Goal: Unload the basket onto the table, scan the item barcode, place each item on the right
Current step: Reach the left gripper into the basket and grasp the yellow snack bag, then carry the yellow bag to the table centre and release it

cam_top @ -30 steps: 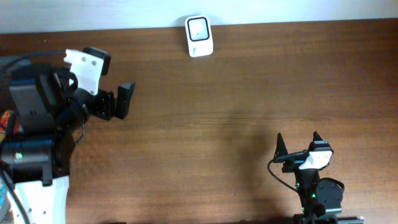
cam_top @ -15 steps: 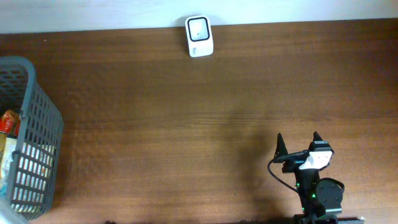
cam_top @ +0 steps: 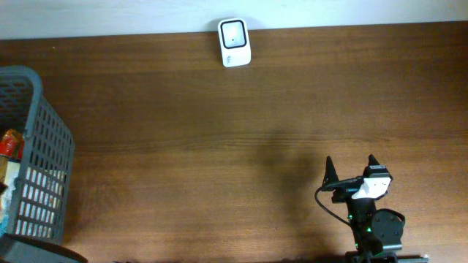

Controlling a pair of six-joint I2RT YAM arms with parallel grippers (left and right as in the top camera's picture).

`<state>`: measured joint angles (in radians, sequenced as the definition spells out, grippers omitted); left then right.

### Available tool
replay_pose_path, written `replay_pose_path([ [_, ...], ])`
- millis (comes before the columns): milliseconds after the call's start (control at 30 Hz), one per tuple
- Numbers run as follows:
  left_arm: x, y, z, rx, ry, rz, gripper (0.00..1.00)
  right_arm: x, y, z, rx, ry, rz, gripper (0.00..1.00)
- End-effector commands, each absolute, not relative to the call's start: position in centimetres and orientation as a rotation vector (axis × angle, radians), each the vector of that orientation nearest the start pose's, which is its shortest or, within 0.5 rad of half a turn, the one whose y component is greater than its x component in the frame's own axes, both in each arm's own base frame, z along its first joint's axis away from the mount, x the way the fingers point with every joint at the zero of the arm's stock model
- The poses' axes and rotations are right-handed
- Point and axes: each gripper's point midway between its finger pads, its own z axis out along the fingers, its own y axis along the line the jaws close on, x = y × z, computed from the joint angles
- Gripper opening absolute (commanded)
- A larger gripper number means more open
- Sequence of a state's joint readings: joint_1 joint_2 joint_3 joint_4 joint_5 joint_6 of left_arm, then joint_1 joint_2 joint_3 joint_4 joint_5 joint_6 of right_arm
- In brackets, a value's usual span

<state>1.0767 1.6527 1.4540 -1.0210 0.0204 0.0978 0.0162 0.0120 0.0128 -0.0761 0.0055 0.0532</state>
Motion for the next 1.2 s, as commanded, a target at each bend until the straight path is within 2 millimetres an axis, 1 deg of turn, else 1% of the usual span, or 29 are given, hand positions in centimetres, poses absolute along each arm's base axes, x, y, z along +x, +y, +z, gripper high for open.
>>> replay_pose_path([
  [0, 18.0, 33.4, 9.9, -1.307, 2.633, 0.169, 1.0, 24.6, 0.3, 15.5, 0.041, 1.651, 0.052, 0.99],
  [33, 18.2, 33.3, 8.4, -1.294, 2.665, 0.118, 0.99, 24.6, 0.3, 15.5, 0.041, 1.651, 0.052, 0.99],
  [67, 19.5, 32.5, 6.7, -1.178, 2.703, -0.018, 0.95, 24.6, 0.3, 15.5, 0.041, 1.651, 0.052, 0.99],
  [100, 20.4, 31.9, 5.9, -1.114, 2.707, -0.111, 0.94, 24.6, 0.3, 15.5, 0.041, 1.651, 0.052, 0.99],
  [167, 21.0, 31.4, 4.9, -1.091, 2.706, -0.178, 0.89, 24.6, 0.3, 15.5, 0.041, 1.651, 0.052, 0.99],
  [233, 21.2, 31.3, 4.9, -1.088, 2.698, -0.198, 0.79, 24.6, 0.3, 15.5, 0.041, 1.651, 0.052, 0.99],
  [267, 21.2, 31.2, 4.9, -1.089, 2.698, -0.203, 0.7, 24.6, 0.3, 15.5, 0.041, 1.651, 0.052, 0.99],
  [300, 21.2, 31.1, 4.9, -1.091, 2.7, -0.208, 0.42, 24.6, 0.3, 15.5, 0.041, 1.651, 0.052, 0.99],
  [333, 21.2, 31.1, 4.9, -1.092, 2.701, -0.21, 0.04, 24.6, 0.3, 15.5, 0.041, 1.651, 0.052, 0.99],
  [367, 21.1, 30.9, 5.0, -1.095, 2.704, -0.216, 0.0, 24.6, 0.3, 15.5, 0.041, 1.651, 0.052, 0.99],
  [433, 21.2, 31.1, 6.3, -1.1, 2.701, -0.213, 0.0, 24.6, 0.3, 15.5, 0.041, 1.651, 0.052, 0.99],
  [467, 21.6, 31.8, 8.1, -1.124, 2.667, -0.185, 0.0, 24.6, 0.3, 15.5, 0.041, 1.651, 0.052, 0.99],
  [500, 22.1, 33.0, 11.7, -1.155, 2.599, -0.121, 0.0, 24.6, 0.3, 15.5, 0.041, 1.651, 0.052, 0.99],
  [533, 22.5, 33.8, 14.3, -1.165, 2.545, -0.074, 0.0, 24.6, 0.3, 15.5, 0.041, 1.651, 0.052, 0.99],
  [600, 23.1, 34.8, 21.5, -1.207, 2.372, 0.036, 0.0, 24.6, 0.3, 15.5, 0.041, 1.651, 0.052, 0.99],
  [633, 23.3, 34.3, 26.2, -1.203, 2.25, 0.064, 0.0, 24.6, 0.3, 15.5, 0.041, 1.651, 0.052, 0.99],
  [667, 23.6, 33.8, 28.5, -1.176, 2.191, 0.07, 0.0, 24.6, 0.3, 15.5, 0.041, 1.651, 0.052, 0.99],
  [700, 24.1, 32.9, 31.4, -1.12, 2.111, 0.057, 0.0, 24.6, 0.3, 15.5, 0.041, 1.651, 0.052, 0.99],
  [733, 25.5, 30.9, 35.5, -0.982, 2.011, 0.014, 0.0, 24.6, 0.3, 15.5, 0.041, 1.651, 0.052, 0.99],
  [767, 26.1, 29.3, 38.3, -0.918, 1.95, 0.028, 0.0, 24.6, 0.3, 15.5, 0.041, 1.651, 0.052, 0.99],
  [833, 27.5, 25.3, 43.8, -0.709, 1.855, 0.089, 0.0, 24.6, 0.3, 15.5, 0.041, 1.651, 0.052, 0.99],
  [867, 28.2, 22.4, 46.9, -0.582, 1.794, 0.102, 0.0, 24.6, 0.3, 15.5, 0.041, 1.651, 0.052, 0.99],
  [900, 28.6, 20.3, 48.4, -0.522, 1.763, 0.086, 0.0, 24.6, 0.3, 15.5, 0.041, 1.651, 0.052, 0.99],
  [933, 28.9, 18.7, 49.2, -0.476, 1.752, 0.071, 0.0, 24.6, 0.3, 15.5, 0.041, 1.651, 0.052, 0.99],
  [967, 29.6, 15.3, 50.1, -0.38, 1.749, 0.018, 0.0, 24.6, 0.3, 15.5, 0.041, 1.651, 0.052, 0.99],
  [1000, 30.6, 12.6, 49.9, -0.309, 1.771, -0.046, 0.0, 24.6, 0.3, 15.5, 0.041, 1.651, 0.052, 0.99],
  [1067, 32.2, 8.3, 47.7, -0.228, 1.871, -0.172, 0.0, 24.6, 0.3, 15.5, 0.041, 1.651, 0.052, 0.99],
  [1133, 34.6, 3.0, 43.3, -0.116, 2.044, -0.304, 0.0, 24.6, 0.3, 15.5, 0.041, 1.651, 0.052, 0.98],
  [1167, 35.6, 0.4, 40.8, -0.001, 2.13, -0.343, 0.0, 24.6, 0.3, 15.5, 0.041, 1.651, 0.052, 0.99],
])
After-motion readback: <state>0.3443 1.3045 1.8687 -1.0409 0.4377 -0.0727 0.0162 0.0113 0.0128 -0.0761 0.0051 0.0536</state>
